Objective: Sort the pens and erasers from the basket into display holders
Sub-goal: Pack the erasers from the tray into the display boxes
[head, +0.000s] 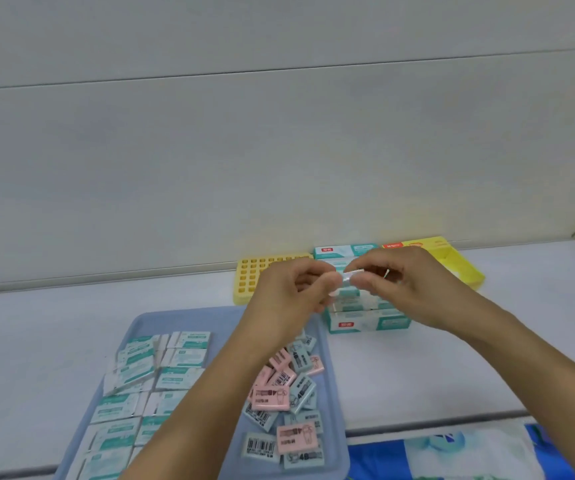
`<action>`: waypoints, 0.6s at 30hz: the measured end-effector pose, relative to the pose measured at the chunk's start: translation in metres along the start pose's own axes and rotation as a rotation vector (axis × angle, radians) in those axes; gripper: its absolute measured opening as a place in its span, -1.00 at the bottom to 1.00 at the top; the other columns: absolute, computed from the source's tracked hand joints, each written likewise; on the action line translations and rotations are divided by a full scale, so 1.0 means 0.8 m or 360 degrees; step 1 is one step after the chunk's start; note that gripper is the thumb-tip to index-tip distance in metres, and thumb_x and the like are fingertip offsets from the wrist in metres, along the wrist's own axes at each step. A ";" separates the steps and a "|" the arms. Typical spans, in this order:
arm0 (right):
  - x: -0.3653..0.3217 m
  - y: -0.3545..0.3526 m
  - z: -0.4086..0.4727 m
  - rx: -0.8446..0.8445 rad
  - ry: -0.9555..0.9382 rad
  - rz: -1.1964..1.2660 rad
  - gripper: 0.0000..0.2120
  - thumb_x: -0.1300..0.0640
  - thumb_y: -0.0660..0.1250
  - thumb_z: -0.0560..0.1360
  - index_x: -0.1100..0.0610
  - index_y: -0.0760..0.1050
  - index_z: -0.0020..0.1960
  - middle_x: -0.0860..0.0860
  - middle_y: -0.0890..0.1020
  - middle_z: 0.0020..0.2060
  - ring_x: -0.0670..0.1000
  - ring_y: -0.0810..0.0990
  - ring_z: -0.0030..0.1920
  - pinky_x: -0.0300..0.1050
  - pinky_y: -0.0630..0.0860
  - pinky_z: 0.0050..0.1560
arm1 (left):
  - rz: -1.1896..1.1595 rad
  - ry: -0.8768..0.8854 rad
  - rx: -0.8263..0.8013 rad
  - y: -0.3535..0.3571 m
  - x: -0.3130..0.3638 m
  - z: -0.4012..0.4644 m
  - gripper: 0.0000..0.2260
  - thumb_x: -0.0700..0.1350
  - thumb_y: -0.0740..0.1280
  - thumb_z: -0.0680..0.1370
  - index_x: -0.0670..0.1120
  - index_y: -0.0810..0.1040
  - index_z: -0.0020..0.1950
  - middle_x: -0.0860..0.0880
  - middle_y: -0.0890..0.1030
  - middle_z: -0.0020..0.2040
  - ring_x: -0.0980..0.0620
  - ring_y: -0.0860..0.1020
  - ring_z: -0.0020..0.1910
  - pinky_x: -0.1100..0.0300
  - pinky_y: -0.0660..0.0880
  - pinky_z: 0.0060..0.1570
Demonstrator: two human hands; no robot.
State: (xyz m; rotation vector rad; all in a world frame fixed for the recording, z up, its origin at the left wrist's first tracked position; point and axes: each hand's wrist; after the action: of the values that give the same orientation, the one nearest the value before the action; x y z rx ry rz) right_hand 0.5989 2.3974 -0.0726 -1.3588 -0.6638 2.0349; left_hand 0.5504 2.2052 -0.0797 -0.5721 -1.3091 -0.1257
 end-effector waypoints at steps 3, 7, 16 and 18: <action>0.021 -0.011 0.002 0.0165 0.0262 -0.0179 -0.83 0.10 0.30 0.57 0.05 0.55 -0.19 -0.11 0.60 -0.37 -0.09 0.54 -0.30 -0.26 0.43 -0.26 | 0.0498 0.0115 -0.0068 0.012 -0.008 0.017 -0.79 -0.03 0.22 0.64 -0.05 0.61 0.14 0.05 0.67 0.02 0.08 0.62 -0.02 0.21 0.55 -0.06; 0.050 -0.018 0.010 0.0047 0.0566 -0.0479 -0.77 0.15 0.24 0.57 0.18 0.53 -0.23 -0.07 0.54 -0.38 0.01 0.45 -0.33 -0.10 0.35 -0.30 | 0.1409 0.0357 -0.0414 0.027 -0.029 0.026 -0.62 0.09 0.11 0.66 0.00 0.41 0.43 0.04 0.44 0.41 0.02 0.37 0.39 0.00 0.28 0.38; 0.075 -0.001 0.021 0.0009 0.0657 -0.0383 -0.93 0.14 0.31 0.55 0.06 0.48 -0.11 -0.09 0.50 -0.36 -0.08 0.44 -0.35 -0.15 0.30 -0.35 | 0.1761 0.0239 -0.0539 0.042 -0.047 0.025 -0.48 0.20 0.07 0.64 0.00 0.23 0.54 0.08 0.19 0.57 0.09 0.02 0.57 -0.11 -0.09 0.52; 0.078 0.000 0.016 -0.0008 0.0609 -0.0499 -0.95 0.09 0.31 0.56 0.04 0.50 -0.07 -0.11 0.48 -0.36 -0.06 0.44 -0.31 -0.13 0.31 -0.31 | 0.1733 0.0217 -0.0532 0.043 -0.047 0.025 -0.48 0.20 0.08 0.63 0.01 0.24 0.54 0.09 0.19 0.57 0.09 0.01 0.57 -0.11 -0.08 0.52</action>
State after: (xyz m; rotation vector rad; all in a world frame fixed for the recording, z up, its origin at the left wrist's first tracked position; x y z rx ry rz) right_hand 0.5683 2.4406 -0.1076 -1.4884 -0.6590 1.4778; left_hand 0.5361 2.2351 -0.1231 -1.4584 -0.7041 0.5160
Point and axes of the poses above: each hand's wrist, its own z-axis towards the middle knuckle, its own y-axis out of the palm, x = y × z
